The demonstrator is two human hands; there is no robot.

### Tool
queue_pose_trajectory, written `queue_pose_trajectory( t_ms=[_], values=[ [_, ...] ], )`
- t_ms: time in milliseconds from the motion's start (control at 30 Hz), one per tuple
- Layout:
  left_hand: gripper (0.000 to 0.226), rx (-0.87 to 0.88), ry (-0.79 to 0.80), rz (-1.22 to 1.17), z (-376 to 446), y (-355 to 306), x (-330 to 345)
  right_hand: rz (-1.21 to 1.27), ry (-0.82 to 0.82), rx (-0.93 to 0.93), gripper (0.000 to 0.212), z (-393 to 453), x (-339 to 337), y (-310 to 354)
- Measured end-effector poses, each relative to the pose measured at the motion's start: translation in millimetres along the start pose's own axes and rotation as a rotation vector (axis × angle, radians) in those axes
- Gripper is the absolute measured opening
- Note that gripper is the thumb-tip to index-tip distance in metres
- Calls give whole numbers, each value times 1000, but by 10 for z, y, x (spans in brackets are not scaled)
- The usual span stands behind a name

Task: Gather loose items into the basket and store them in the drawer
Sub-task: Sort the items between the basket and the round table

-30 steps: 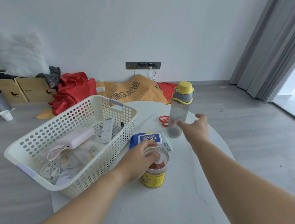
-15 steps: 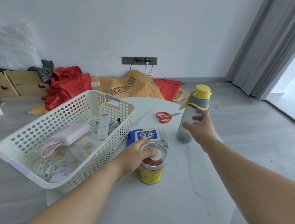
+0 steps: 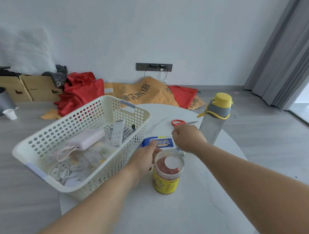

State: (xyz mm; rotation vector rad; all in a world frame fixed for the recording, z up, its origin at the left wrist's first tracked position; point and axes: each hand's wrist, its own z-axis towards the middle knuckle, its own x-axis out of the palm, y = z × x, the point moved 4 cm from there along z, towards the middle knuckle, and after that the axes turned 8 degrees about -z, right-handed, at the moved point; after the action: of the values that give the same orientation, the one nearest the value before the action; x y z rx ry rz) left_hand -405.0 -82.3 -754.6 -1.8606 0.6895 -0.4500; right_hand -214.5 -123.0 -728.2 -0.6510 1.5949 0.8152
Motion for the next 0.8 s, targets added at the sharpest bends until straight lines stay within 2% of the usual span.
queue_pose_trajectory(
  t_ms=[100,267,400,467,533,600,667,733,800],
  values=[
    [62,-15,-15,104,41,65,-35,-82,43,49,23,497,125,28],
    [62,-66,53,153,132,166,-45,-318,8,42,36,900,436,-95],
    [69,33,166,242,192,190,-3,-449,-39,-45,33,1002,425,-23],
    [65,59,182,293,165,174,22,-354,-128,-40,27,985,250,36],
    [53,107,161,323,85,109,32,-92,-332,-18,27,878,-73,170],
    [39,233,116,391,-91,-76,27,284,-543,11,22,650,-485,374],
    [31,466,-26,527,-327,-361,-52,519,-672,-73,13,333,-901,687],
    [28,762,-283,561,-616,-658,-283,468,-643,-286,9,31,-1137,1108],
    [26,1033,-529,547,-848,-860,-620,317,-512,-398,9,-141,-1143,1478]
  ],
)
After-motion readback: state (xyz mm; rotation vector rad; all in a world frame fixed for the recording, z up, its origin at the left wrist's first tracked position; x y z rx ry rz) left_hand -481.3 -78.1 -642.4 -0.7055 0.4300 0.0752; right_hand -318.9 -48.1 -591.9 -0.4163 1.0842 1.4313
